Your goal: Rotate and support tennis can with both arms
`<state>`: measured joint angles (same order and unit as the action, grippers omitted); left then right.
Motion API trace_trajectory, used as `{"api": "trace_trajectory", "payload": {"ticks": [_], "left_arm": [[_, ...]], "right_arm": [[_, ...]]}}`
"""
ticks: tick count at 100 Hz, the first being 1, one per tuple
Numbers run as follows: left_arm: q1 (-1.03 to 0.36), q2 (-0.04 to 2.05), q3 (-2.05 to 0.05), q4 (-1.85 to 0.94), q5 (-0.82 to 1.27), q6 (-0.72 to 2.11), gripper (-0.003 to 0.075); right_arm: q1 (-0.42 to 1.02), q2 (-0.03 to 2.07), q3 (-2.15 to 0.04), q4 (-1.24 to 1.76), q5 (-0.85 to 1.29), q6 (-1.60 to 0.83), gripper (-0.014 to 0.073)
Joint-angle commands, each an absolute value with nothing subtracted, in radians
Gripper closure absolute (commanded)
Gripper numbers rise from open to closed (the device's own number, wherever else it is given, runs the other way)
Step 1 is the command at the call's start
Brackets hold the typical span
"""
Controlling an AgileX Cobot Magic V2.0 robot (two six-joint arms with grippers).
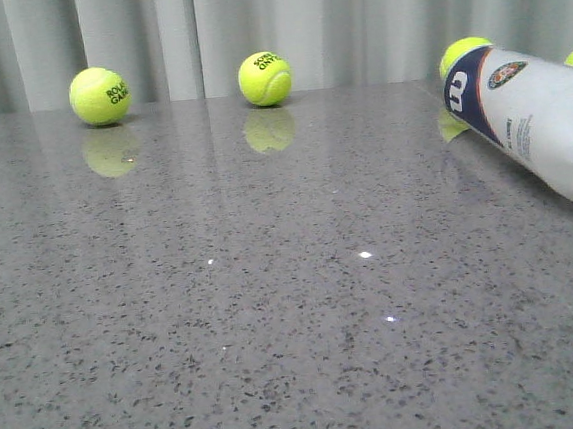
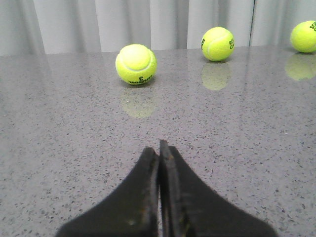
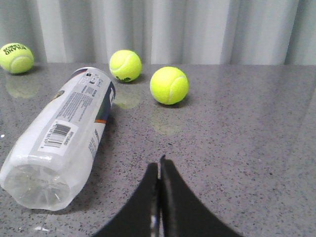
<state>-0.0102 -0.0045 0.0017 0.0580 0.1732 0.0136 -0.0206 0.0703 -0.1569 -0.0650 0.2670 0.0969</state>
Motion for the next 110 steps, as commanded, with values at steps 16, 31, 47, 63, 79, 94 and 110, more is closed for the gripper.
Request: {"api": "trace_trajectory", "payload": {"ticks": [16, 31, 47, 63, 79, 94, 110], "left_arm": [[-0.009, -0.041, 0.045, 0.049, 0.093, 0.012, 0.0738], [-0.009, -0.041, 0.045, 0.049, 0.093, 0.012, 0.0738], [-0.009, -0.041, 0.045, 0.049, 0.093, 0.012, 0.0738], [-0.009, -0.041, 0.045, 0.049, 0.093, 0.012, 0.0738], [-0.009, -0.041, 0.045, 0.049, 0.093, 0.012, 0.0738], [-0.009, -0.041, 0.045, 0.049, 0.093, 0.012, 0.0738], [-0.009, -0.041, 0.045, 0.049, 0.093, 0.012, 0.0738]], "right_arm": [[-0.027, 0.335, -0.433, -0.070, 0.406, 0.096, 0.0655], [-0.027, 0.518, -0.608, -0.070, 0.551, 0.096, 0.0634], [-0.027, 0.706, -0.770, -0.070, 0.677, 0.096, 0.0335], [-0.027, 0.856, -0.909, -0.049, 0.775, 0.096, -0.0076], [-0.024, 0.999, -1.049, 0.069, 0.911, 0.096, -0.0033], [0.005, 1.138, -1.171, 0.157, 1.023, 0.096, -0.0029], [0.038, 1.295, -1.284, 0.251, 1.087, 0.096, -0.0029]]}}
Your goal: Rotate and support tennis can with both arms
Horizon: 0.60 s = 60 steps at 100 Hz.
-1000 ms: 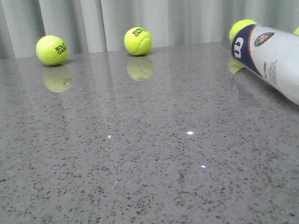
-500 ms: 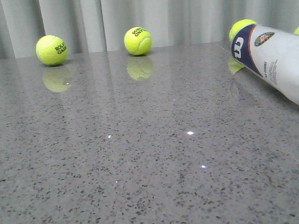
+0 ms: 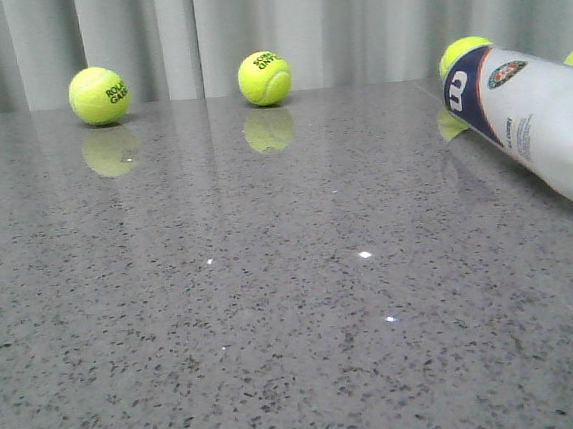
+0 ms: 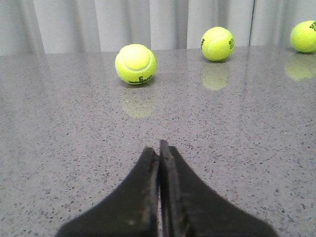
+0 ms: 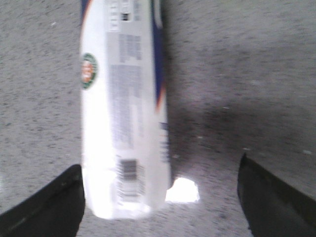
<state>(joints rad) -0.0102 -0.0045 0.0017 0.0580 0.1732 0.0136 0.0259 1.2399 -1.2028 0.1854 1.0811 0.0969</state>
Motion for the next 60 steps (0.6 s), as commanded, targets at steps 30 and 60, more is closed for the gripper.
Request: {"api": "trace_trajectory", "payload": {"ticks": [30, 60], "left_arm": [[-0.009, -0.041, 0.045, 0.049, 0.093, 0.012, 0.0738], [-0.009, -0.041, 0.045, 0.049, 0.093, 0.012, 0.0738]], "right_arm": [[0.045, 1.562, -1.418, 0.348, 1.109, 0.096, -0.0029], [0.045, 1.708, -1.445, 0.351, 1.102, 0.096, -0.0001]]}}
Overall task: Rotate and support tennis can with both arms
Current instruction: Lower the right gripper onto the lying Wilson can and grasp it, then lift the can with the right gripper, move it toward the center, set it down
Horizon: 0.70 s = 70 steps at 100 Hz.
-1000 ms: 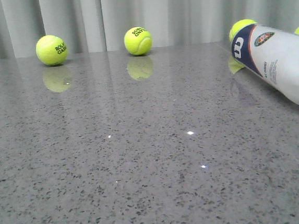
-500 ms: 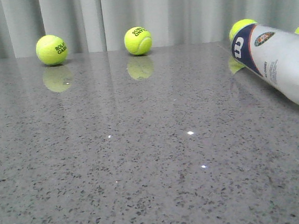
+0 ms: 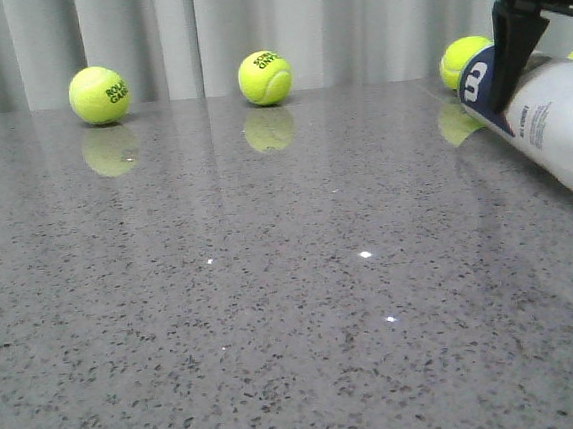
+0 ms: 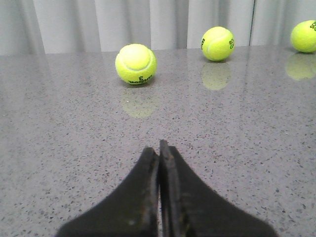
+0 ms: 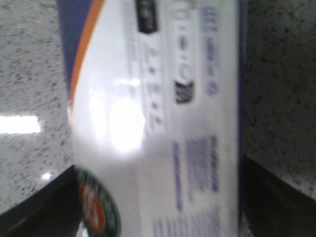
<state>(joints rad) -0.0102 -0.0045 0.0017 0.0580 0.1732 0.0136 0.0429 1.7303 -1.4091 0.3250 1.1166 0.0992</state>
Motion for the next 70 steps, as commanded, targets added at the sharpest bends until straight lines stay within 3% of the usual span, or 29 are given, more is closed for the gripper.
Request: {"api": "trace_trajectory", "payload": {"ticks": [1, 21, 28, 45, 70], "left_arm": [[-0.009, -0.041, 0.045, 0.049, 0.093, 0.012, 0.0738], [-0.009, -0.041, 0.045, 0.049, 0.093, 0.012, 0.0738], [-0.009, -0.041, 0.045, 0.049, 0.093, 0.012, 0.0738], [-0.009, -0.041, 0.045, 0.049, 0.093, 0.012, 0.0738], [-0.009, -0.041, 0.045, 0.049, 0.093, 0.012, 0.0738]], "right_arm": [[0.045, 1.709, -1.445, 0.351, 1.102, 0.096, 0.0005], [0.045, 1.712, -1.455, 0.351, 1.112, 0.095, 0.0300], [0.049, 1.712, -1.487, 0.351, 1.140, 0.068, 0.0366], [0.104, 1.712, -1.621, 0.351, 1.213, -0.132, 0.0381], [0.279, 1.712, -1.719, 0.349, 1.196, -0.833, 0.0381]]}}
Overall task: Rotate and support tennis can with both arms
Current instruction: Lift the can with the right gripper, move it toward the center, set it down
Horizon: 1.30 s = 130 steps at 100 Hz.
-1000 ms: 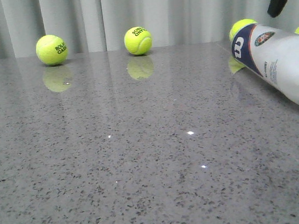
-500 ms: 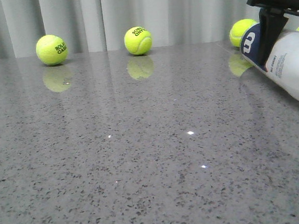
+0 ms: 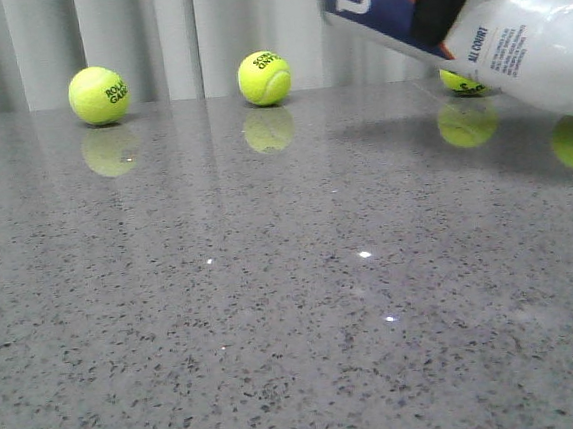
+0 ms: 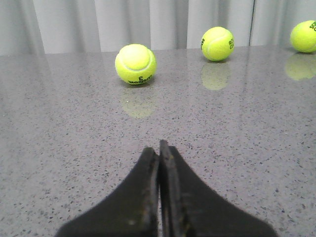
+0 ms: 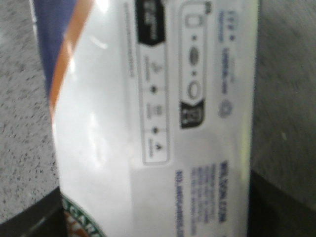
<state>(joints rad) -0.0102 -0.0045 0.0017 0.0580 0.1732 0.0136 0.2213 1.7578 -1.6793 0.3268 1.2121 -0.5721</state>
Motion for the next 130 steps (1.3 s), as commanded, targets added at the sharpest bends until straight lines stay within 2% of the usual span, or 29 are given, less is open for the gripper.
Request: {"api": "trace_trajectory", "payload": {"ticks": [1, 11, 23, 66, 71, 78, 90, 96, 104, 130], "left_arm": [[-0.009, -0.041, 0.045, 0.049, 0.093, 0.012, 0.0738], [-0.009, -0.041, 0.045, 0.049, 0.093, 0.012, 0.0738], [-0.009, -0.041, 0.045, 0.049, 0.093, 0.012, 0.0738], [-0.009, -0.041, 0.045, 0.049, 0.093, 0.012, 0.0738], [-0.009, -0.041, 0.045, 0.049, 0.093, 0.012, 0.0738], [-0.009, -0.041, 0.045, 0.049, 0.093, 0.012, 0.0738], [-0.009, -0.041, 0.045, 0.049, 0.093, 0.012, 0.0738], [-0.009, -0.041, 0.045, 0.049, 0.093, 0.012, 0.0738], [-0.009, -0.041, 0.045, 0.049, 0.093, 0.012, 0.0738], [-0.009, -0.041, 0.045, 0.049, 0.093, 0.012, 0.0738]], "right_arm": [[0.284, 1.714, -1.719, 0.349, 1.196, -0.850, 0.0381], [0.342, 1.724, -1.719, 0.348, 1.198, -1.043, 0.0381], [0.389, 1.754, -1.717, 0.348, 1.183, -1.162, 0.0381], [0.430, 1.845, -1.717, 0.349, 1.129, -1.181, 0.0372], [0.430, 1.845, -1.717, 0.348, 1.127, -1.181, 0.0344], [0.430, 1.845, -1.717, 0.348, 1.127, -1.181, 0.0258], [0.430, 1.845, -1.717, 0.348, 1.130, -1.181, 0.0019], [0.430, 1.845, -1.717, 0.348, 1.133, -1.181, -0.0073], [0.430, 1.845, -1.717, 0.348, 1.139, -1.181, -0.0047], [0.430, 1.844, -1.717, 0.348, 1.142, -1.181, -0.0050]]}}
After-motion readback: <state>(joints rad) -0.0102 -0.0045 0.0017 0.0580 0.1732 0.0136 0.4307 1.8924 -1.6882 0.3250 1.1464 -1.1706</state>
